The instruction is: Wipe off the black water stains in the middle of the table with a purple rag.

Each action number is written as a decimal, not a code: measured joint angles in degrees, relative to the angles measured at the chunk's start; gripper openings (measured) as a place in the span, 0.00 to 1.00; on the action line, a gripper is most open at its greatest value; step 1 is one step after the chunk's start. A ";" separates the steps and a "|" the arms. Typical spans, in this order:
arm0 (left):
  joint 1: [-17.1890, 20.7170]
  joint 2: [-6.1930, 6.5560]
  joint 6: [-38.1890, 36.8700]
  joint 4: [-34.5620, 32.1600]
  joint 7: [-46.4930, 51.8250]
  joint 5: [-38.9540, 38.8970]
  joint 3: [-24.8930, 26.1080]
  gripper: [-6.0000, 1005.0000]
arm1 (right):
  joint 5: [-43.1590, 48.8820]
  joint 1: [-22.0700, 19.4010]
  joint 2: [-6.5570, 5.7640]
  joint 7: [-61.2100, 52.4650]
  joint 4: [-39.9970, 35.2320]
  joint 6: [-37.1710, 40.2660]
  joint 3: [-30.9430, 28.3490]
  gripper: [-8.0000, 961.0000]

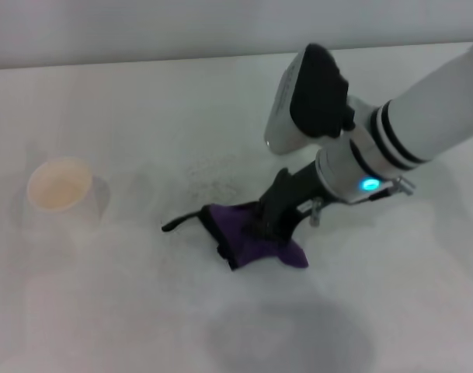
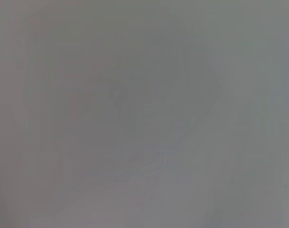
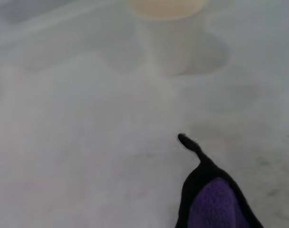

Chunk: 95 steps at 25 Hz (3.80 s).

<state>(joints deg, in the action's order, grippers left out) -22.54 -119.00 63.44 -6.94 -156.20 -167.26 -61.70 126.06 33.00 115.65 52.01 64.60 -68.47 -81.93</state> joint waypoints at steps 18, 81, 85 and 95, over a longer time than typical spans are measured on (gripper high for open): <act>-0.74 -0.09 -0.16 -0.01 0.02 0.13 -0.25 0.88 | -14.94 -0.07 0.28 13.95 -12.71 21.74 7.20 0.11; -2.07 0.09 -0.16 -0.88 0.02 -0.43 1.33 0.88 | -14.67 -1.04 -0.59 19.95 -18.51 24.59 -11.38 0.17; -2.08 0.08 -0.12 -0.88 0.02 -0.43 1.38 0.88 | -15.38 -3.04 -0.64 20.15 -15.17 23.17 -13.67 0.35; -2.57 0.15 -0.20 -0.88 0.02 -0.43 1.42 0.88 | -45.95 -7.93 -0.62 40.83 -21.78 15.24 -31.74 0.77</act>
<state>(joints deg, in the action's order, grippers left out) -25.11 -118.85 63.24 -7.83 -156.18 -167.69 -60.29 80.11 25.07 115.03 92.84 42.82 -53.22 -113.66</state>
